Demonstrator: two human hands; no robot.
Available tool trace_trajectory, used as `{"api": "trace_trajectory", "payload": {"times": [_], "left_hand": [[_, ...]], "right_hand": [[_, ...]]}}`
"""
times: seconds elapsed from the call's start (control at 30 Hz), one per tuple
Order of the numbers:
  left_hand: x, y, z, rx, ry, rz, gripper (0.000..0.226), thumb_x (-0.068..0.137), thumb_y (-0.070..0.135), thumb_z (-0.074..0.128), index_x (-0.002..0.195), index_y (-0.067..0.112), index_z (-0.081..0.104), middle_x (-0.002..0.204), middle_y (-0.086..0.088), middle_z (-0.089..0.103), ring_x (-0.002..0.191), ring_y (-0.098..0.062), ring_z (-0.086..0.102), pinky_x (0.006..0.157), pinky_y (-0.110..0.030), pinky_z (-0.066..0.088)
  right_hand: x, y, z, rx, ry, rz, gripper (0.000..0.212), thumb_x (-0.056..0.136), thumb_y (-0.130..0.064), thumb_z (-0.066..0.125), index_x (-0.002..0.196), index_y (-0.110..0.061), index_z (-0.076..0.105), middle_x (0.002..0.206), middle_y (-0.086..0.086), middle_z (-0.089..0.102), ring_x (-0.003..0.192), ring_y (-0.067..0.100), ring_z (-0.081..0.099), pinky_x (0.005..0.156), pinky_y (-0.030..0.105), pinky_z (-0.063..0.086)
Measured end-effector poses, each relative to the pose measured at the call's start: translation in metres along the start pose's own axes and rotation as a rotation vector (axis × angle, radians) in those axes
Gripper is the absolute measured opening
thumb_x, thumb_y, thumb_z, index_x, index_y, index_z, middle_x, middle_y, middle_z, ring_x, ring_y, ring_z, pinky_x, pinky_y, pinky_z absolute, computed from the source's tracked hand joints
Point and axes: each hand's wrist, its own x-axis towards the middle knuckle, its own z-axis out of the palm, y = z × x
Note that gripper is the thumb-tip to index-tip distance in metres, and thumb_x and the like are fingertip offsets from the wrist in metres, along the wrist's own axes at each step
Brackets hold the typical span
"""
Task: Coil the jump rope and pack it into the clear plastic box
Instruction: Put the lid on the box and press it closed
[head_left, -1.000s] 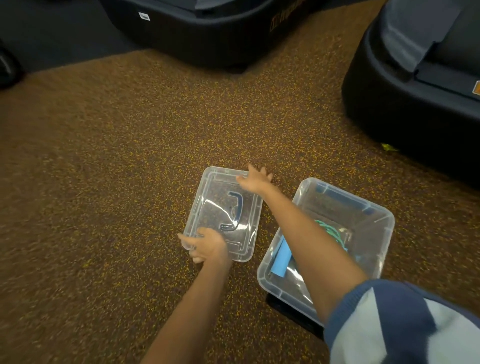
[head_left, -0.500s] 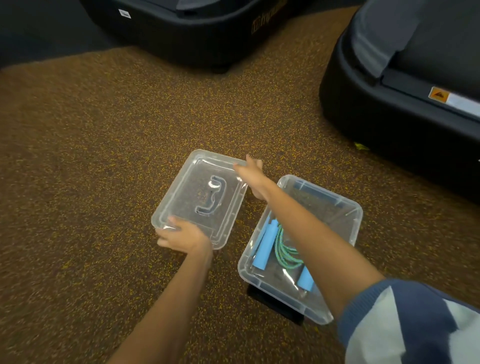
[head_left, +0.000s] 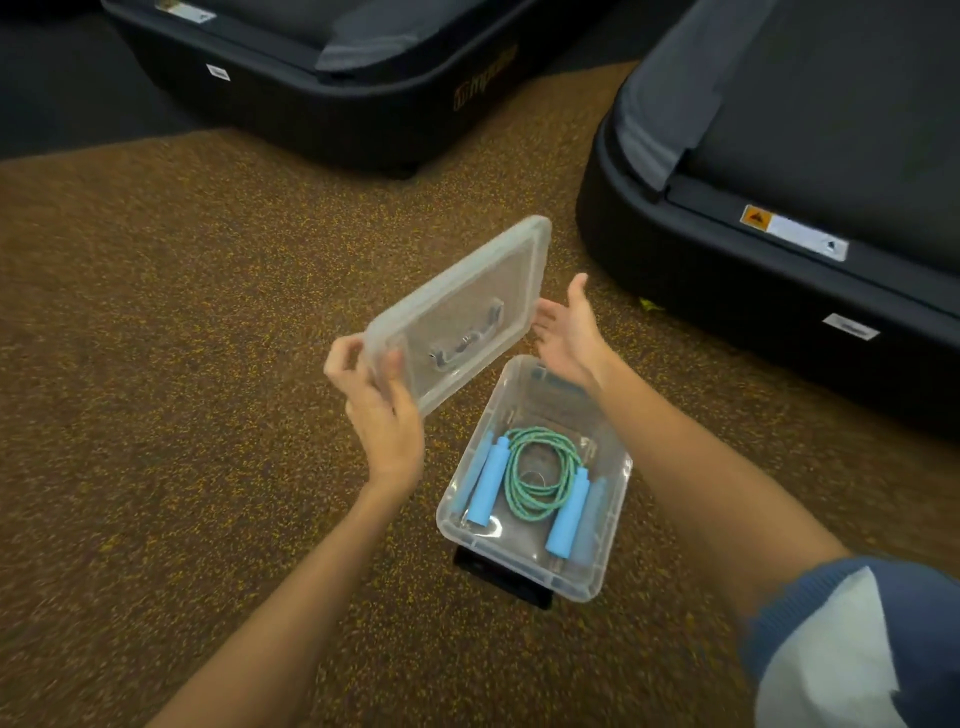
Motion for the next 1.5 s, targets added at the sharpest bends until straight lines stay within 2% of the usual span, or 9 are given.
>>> {"api": "trace_trajectory", "payload": {"times": [0.1,0.2,0.27,0.43,0.53,0.67,1.0,1.23,1.5], "left_hand": [[-0.015,0.018,0.007,0.032,-0.273,0.299,0.035,0.094,-0.006,0.043,0.112,0.022,0.030,0.120,0.004,0.055,0.080,-0.005,0.062,0.054,-0.021,0.054],[-0.034,0.007,0.012,0.054,-0.496,0.538,0.040,0.091,-0.008,0.039,0.122,0.016,0.037,0.132,-0.004,0.056,0.125,-0.010,0.050,0.096,-0.037,0.050],[-0.048,-0.003,0.013,0.142,-0.607,0.602,0.046,0.088,-0.011,0.042,0.126,0.014,0.042,0.134,-0.004,0.055,0.134,-0.012,0.042,0.104,-0.049,0.042],[-0.068,-0.018,0.005,0.449,-0.897,0.944,0.091,0.069,-0.021,0.044,0.144,0.026,0.024,0.151,0.003,0.031,0.140,-0.026,0.031,0.109,-0.059,0.029],[-0.076,-0.015,0.003,0.605,-1.003,1.045,0.094,0.071,-0.015,0.030,0.151,0.026,0.001,0.152,0.003,0.029,0.141,-0.024,0.027,0.109,-0.058,0.030],[-0.089,-0.018,0.001,0.706,-1.062,1.163,0.097,0.072,-0.012,0.042,0.151,0.025,0.001,0.154,0.002,0.027,0.142,-0.025,0.021,0.108,-0.060,0.029],[-0.114,-0.018,-0.002,0.737,-1.216,1.231,0.105,0.074,0.027,0.073,0.151,0.029,0.002,0.157,0.000,0.016,0.142,-0.033,0.024,0.103,-0.068,0.029],[-0.116,-0.030,-0.006,0.773,-1.316,1.222,0.062,0.094,0.052,0.030,0.150,0.030,0.015,0.156,-0.002,0.027,0.142,-0.029,0.025,0.107,-0.066,0.022],[-0.100,-0.033,0.022,0.653,-1.106,0.662,0.051,0.100,0.036,0.026,0.149,0.037,0.011,0.157,0.002,0.021,0.146,-0.019,0.015,0.114,-0.057,0.011]], "right_hand": [[-0.010,-0.008,-0.023,0.305,-0.066,-0.011,0.093,0.090,-0.073,0.013,0.150,-0.003,0.021,0.158,0.021,0.019,0.148,0.032,0.013,0.122,0.047,0.001],[-0.018,-0.016,-0.041,0.525,-0.114,-0.055,0.091,0.088,-0.074,0.027,0.146,-0.004,0.033,0.154,0.024,0.027,0.142,0.040,0.026,0.118,0.054,0.019],[-0.023,-0.020,-0.049,0.542,-0.123,-0.068,0.090,0.087,-0.071,0.037,0.148,-0.005,0.029,0.154,0.025,0.025,0.140,0.044,0.030,0.113,0.058,0.027],[-0.039,-0.013,-0.064,0.447,-0.042,-0.068,0.083,0.093,-0.050,0.048,0.153,-0.008,0.009,0.153,0.025,0.028,0.135,0.042,0.040,0.112,0.055,0.031],[-0.047,0.001,-0.076,0.254,0.201,-0.102,0.065,0.093,-0.039,0.057,0.145,-0.008,0.035,0.144,0.017,0.047,0.124,0.034,0.053,0.107,0.049,0.041],[-0.059,0.023,-0.085,-0.152,0.523,-0.217,0.031,0.089,-0.032,0.065,0.113,-0.012,0.060,0.114,0.008,0.064,0.094,0.015,0.061,0.087,0.033,0.051],[-0.073,0.049,-0.092,-0.580,0.495,-0.376,0.027,0.097,-0.031,0.052,0.115,-0.012,0.060,0.108,-0.001,0.056,0.098,0.014,0.053,0.077,0.026,0.042],[-0.071,0.066,-0.095,-0.621,0.476,-0.415,0.026,0.100,-0.029,0.048,0.115,-0.010,0.057,0.110,-0.001,0.058,0.102,0.015,0.053,0.091,0.034,0.045],[-0.064,0.068,-0.101,-0.671,0.455,-0.409,0.021,0.100,-0.025,0.048,0.111,-0.010,0.058,0.103,-0.005,0.057,0.099,0.016,0.056,0.091,0.041,0.050]]}}
